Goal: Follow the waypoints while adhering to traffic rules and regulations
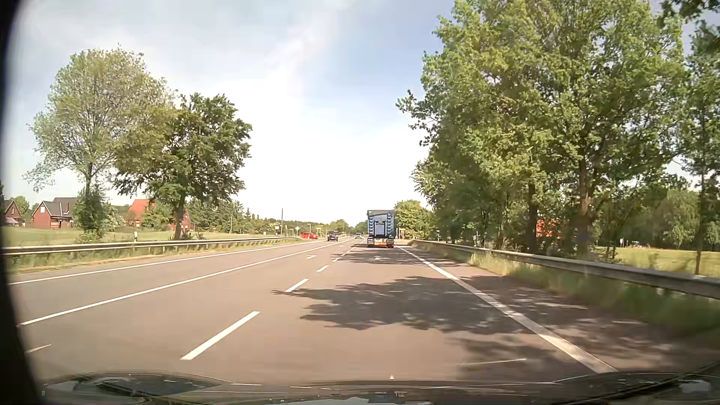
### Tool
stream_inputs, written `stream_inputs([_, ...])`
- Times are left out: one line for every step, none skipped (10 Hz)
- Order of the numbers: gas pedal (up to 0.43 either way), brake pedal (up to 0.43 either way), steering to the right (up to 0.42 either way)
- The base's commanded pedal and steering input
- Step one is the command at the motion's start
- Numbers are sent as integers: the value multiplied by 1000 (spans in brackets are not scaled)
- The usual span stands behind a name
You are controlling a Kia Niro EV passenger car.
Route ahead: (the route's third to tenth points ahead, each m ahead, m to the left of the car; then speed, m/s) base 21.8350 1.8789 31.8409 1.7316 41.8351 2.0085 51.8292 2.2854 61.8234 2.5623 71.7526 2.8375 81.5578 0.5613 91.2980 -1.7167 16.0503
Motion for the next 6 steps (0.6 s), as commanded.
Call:
stream_inputs([0, 0, -3])
stream_inputs([0, 0, -2])
stream_inputs([0, 0, -3])
stream_inputs([0, 0, -3])
stream_inputs([0, 0, -3])
stream_inputs([0, 0, -4])
